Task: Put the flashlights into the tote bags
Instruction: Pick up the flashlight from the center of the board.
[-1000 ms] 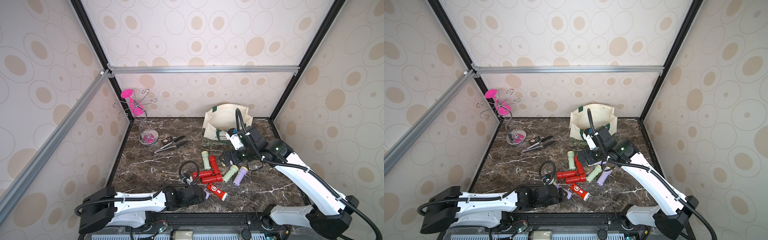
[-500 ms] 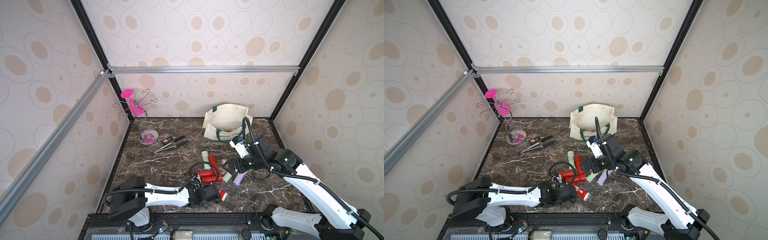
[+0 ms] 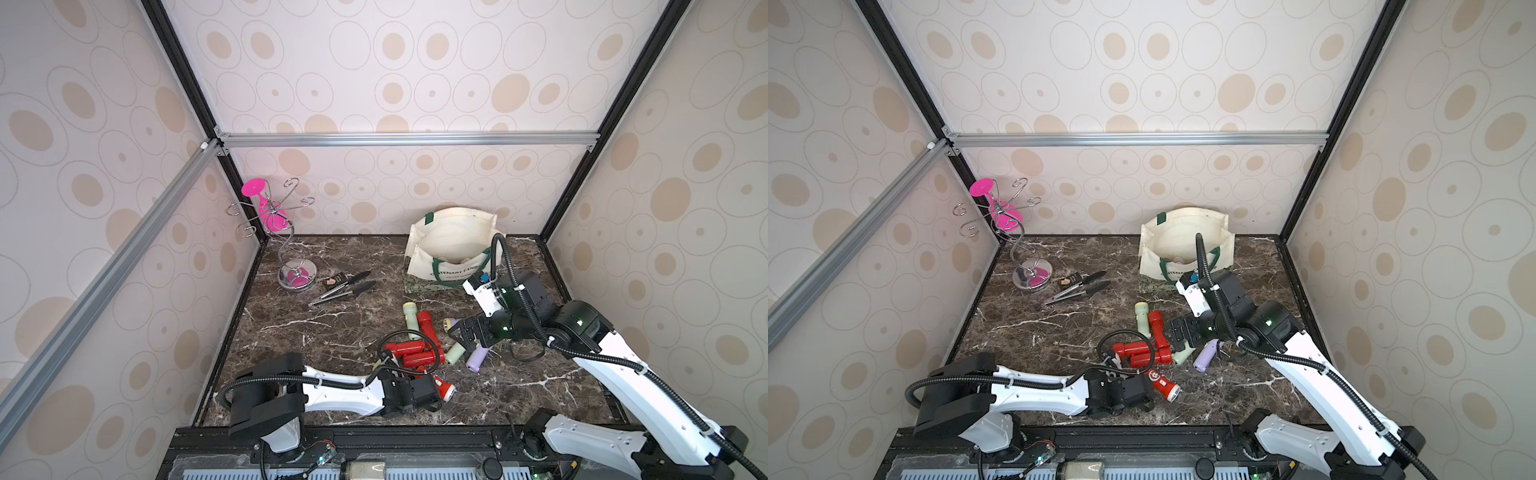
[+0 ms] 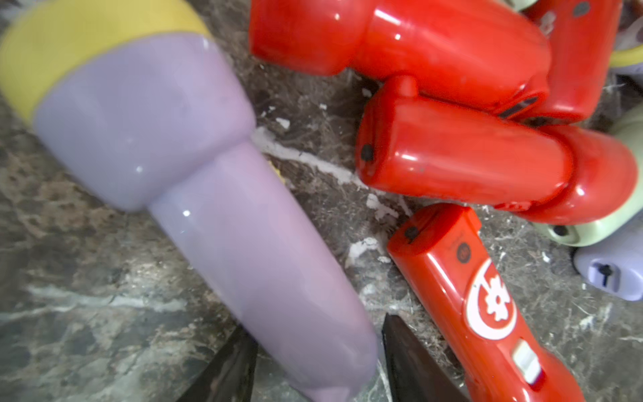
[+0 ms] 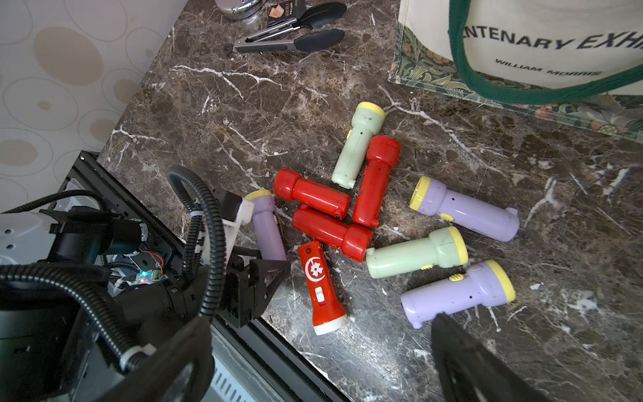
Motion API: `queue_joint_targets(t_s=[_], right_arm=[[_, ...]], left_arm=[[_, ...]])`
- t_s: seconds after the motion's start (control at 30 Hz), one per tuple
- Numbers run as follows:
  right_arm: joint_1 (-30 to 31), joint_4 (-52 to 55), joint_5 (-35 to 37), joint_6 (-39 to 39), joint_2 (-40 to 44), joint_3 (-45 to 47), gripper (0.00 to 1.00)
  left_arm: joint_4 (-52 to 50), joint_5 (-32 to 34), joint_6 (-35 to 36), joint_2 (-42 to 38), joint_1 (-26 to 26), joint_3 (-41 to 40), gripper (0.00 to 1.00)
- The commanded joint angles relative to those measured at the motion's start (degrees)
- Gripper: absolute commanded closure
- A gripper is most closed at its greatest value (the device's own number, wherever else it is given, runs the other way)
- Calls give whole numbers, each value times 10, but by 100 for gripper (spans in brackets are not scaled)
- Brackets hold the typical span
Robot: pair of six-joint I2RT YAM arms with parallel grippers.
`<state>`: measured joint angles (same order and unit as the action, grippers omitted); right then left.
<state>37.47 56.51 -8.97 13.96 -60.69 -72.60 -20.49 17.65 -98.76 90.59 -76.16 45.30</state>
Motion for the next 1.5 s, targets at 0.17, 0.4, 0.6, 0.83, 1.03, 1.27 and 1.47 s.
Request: queue_joint_targets(t_s=[0.17, 0.4, 0.6, 0.83, 1.03, 1.27, 1.47], right_arm=[[-6, 11, -15, -9, -8, -4, 0], [-6, 3, -21, -2, 6, 6, 0], [-6, 6, -20, 2, 31, 20, 0], [-6, 15, -16, -5, 42, 18, 0], [-6, 14, -20, -5, 42, 18, 0], [-6, 3, -31, 3, 43, 21, 0], [-6, 5, -28, 1, 46, 19, 0]], left_arm=[[2, -10, -8, -15, 19, -57, 39], [-85, -7, 26, 41, 19, -3, 51], [-123, -6, 42, 81, 9, 43, 58], [-113, 8, 18, 64, 10, 34, 28], [-89, 16, 21, 46, 26, 15, 29], [-105, 15, 36, 64, 43, 32, 34], [-124, 11, 40, 94, 50, 49, 36]])
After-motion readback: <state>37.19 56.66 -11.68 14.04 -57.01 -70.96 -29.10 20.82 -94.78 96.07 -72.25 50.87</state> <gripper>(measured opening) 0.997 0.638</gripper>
